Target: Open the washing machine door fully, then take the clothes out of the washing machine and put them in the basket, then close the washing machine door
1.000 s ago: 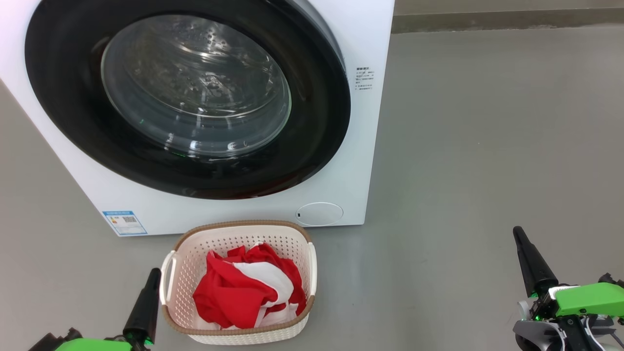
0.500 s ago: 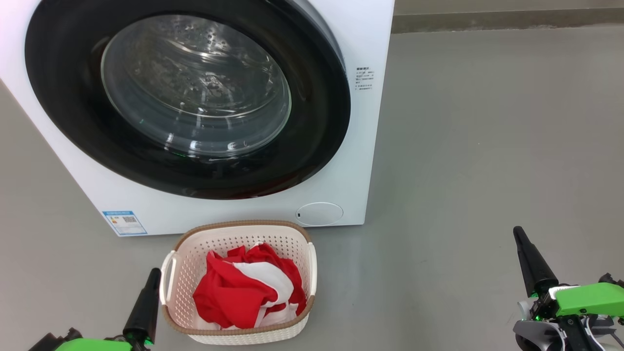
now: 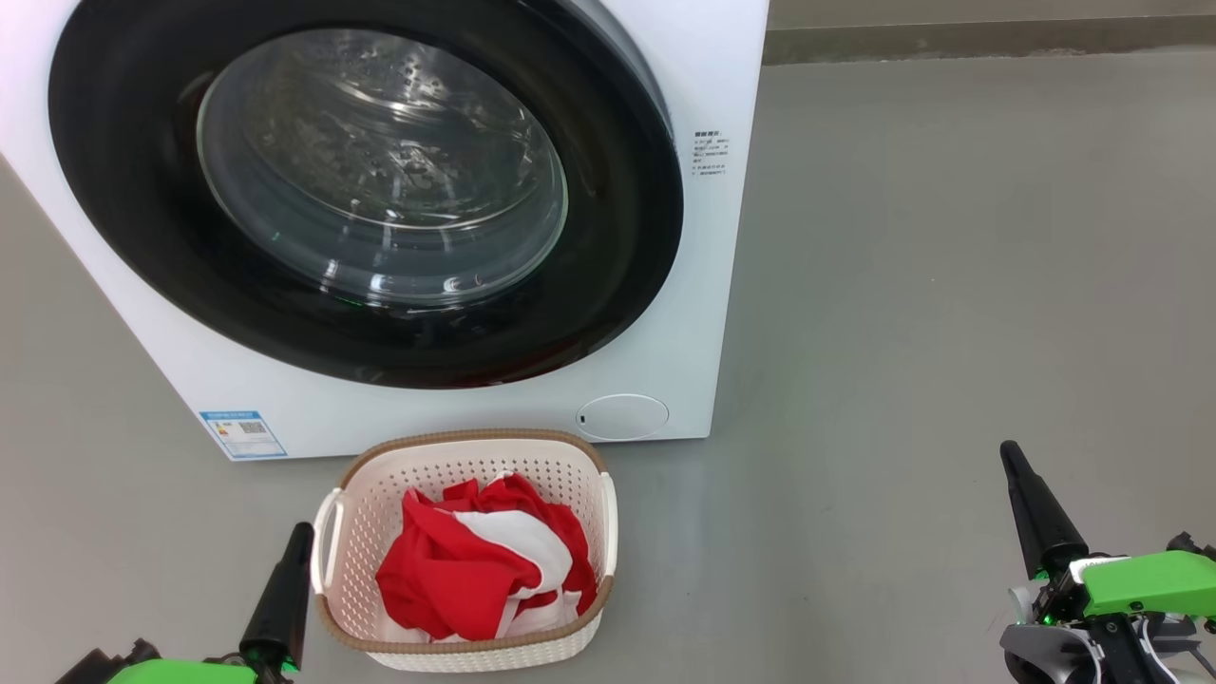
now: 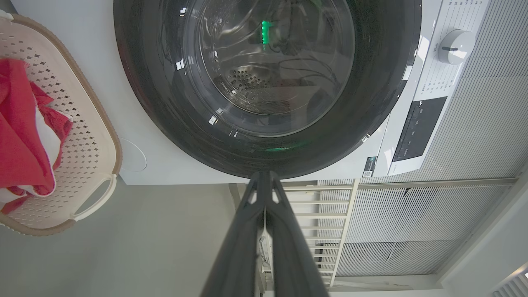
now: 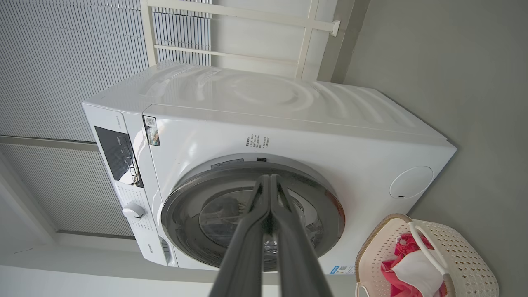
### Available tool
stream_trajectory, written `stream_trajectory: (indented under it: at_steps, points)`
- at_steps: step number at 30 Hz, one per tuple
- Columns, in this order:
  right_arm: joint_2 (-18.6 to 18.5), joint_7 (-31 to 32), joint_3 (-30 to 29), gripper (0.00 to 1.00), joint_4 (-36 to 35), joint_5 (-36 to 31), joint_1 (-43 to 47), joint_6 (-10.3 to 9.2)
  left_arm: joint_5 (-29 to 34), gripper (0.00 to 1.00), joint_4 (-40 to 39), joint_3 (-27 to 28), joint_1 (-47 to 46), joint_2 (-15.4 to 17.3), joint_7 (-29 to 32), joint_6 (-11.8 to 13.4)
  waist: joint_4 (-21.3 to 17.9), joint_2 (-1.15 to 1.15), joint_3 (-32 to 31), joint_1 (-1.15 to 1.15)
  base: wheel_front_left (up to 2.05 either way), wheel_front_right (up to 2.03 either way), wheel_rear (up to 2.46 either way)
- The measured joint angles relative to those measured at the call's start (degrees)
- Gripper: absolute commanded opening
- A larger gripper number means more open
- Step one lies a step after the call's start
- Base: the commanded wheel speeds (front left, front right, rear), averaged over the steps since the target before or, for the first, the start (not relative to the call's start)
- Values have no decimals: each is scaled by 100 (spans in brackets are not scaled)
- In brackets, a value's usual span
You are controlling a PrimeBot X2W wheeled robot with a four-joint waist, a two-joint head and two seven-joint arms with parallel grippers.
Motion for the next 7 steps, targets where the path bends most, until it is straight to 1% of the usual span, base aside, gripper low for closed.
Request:
stream_trajectory:
  at_steps: [7]
  points:
    - [0, 0, 0, 0, 1, 0, 0, 0, 0, 0, 0, 0, 0, 0, 0, 0, 0, 0, 0, 0, 0, 0, 0]
